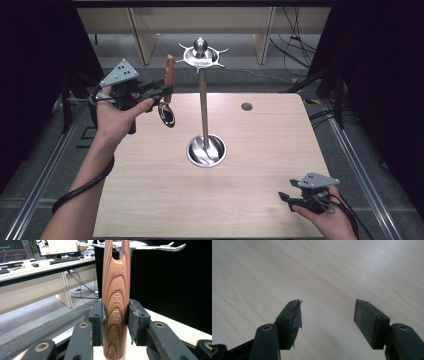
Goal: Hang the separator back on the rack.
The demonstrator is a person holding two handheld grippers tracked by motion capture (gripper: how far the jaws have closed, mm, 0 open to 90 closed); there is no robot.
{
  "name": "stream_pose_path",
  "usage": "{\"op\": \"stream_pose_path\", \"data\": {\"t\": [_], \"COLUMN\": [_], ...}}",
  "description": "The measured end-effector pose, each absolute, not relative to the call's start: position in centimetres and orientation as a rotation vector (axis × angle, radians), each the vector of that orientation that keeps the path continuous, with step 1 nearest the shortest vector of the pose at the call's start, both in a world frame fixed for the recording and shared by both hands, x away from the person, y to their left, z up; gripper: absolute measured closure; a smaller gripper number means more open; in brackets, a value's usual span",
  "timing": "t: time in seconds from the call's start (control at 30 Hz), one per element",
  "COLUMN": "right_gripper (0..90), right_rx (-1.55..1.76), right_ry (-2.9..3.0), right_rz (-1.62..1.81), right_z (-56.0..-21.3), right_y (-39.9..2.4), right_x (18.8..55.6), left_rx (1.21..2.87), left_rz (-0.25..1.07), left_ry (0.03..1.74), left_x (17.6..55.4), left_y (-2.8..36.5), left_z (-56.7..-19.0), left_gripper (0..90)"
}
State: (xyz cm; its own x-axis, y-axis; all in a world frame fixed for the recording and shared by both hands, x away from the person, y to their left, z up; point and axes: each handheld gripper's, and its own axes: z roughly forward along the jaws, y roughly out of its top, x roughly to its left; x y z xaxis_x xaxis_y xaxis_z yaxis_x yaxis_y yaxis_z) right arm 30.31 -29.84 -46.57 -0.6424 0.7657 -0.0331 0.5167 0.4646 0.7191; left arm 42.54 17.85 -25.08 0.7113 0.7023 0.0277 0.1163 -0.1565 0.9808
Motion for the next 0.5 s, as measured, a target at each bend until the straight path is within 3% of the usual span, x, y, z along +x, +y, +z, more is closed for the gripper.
{"op": "stream_pose_path", "data": {"t": [0.5], "right_gripper": [39.0], "right_rx": [1.075], "right_ry": [2.362], "right_rz": [0.978], "right_z": [-46.55], "right_y": [-29.94], "right_x": [30.38], "left_rx": [1.695], "left_rz": [0.559], "left_ry": [0.665], "left_x": [43.39], "left_y": [17.66], "left_z": [-24.91], "left_gripper": [66.8]}}
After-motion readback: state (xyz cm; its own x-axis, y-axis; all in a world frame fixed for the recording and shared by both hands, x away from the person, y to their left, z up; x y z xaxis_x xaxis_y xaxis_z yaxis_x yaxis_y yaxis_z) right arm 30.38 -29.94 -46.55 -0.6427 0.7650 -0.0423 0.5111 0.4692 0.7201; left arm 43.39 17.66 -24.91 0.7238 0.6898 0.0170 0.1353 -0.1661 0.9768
